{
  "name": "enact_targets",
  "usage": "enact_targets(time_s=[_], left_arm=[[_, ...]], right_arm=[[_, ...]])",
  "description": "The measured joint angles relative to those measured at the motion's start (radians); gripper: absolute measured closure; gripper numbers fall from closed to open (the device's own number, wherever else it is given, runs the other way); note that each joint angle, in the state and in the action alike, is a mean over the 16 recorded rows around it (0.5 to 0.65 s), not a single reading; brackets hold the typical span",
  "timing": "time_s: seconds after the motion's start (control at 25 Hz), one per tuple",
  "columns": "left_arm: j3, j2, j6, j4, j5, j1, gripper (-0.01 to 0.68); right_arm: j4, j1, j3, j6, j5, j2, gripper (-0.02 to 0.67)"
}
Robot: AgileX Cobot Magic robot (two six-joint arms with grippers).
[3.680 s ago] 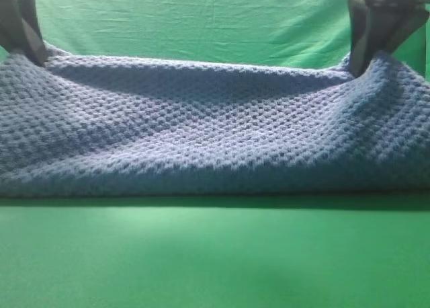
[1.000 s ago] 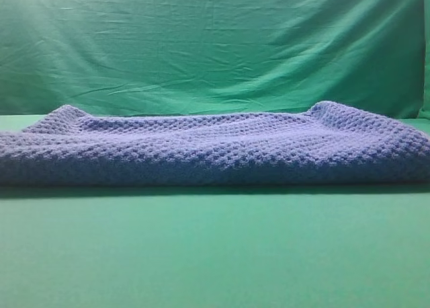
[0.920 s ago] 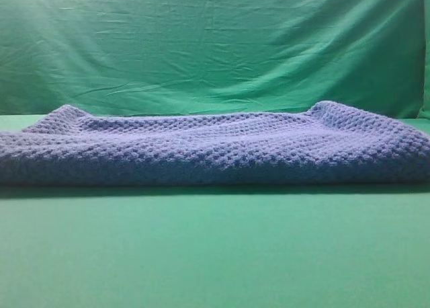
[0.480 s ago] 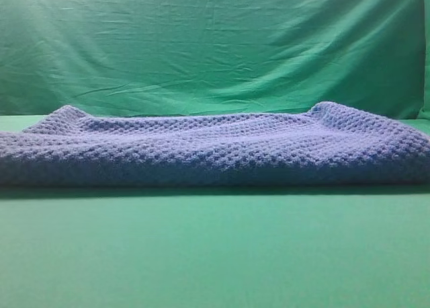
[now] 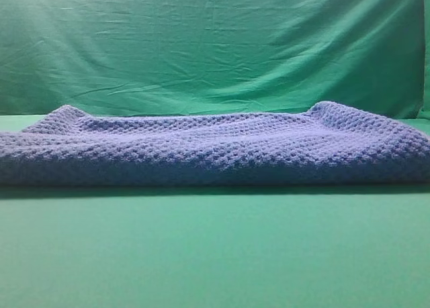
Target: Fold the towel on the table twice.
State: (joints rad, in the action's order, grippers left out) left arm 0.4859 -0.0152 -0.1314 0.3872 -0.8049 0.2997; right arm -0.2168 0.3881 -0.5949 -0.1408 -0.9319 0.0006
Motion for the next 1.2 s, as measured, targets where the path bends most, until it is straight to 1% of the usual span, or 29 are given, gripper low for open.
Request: enact_targets(time_s=[0.24, 0.48, 0.68, 0.84, 1.0, 1.2], left_arm=[[-0.002, 0.000, 0.002, -0.043, 0.082, 0.000, 0.673], [-0.040, 0.007, 0.003, -0.083, 0.172, 0.000, 0.673], [-0.118, 0.018, 0.003, -0.105, 0.271, 0.000, 0.673], [-0.202, 0.026, 0.003, -0.110, 0.344, 0.000, 0.673], [-0.286, 0.033, 0.003, -0.110, 0.405, 0.000, 0.673], [-0.353, 0.034, 0.003, -0.109, 0.443, 0.000, 0.673]], right_arm=[[-0.044, 0.000, 0.059, -0.038, 0.066, -0.019, 0.649], [-0.056, 0.000, 0.179, -0.054, 0.223, -0.020, 0.649], [-0.057, 0.000, 0.304, -0.061, 0.385, -0.020, 0.649], [-0.058, 0.000, 0.380, -0.075, 0.481, -0.020, 0.649], [-0.060, 0.000, 0.427, -0.092, 0.544, -0.020, 0.649], [-0.062, 0.000, 0.455, -0.112, 0.572, -0.020, 0.649]])
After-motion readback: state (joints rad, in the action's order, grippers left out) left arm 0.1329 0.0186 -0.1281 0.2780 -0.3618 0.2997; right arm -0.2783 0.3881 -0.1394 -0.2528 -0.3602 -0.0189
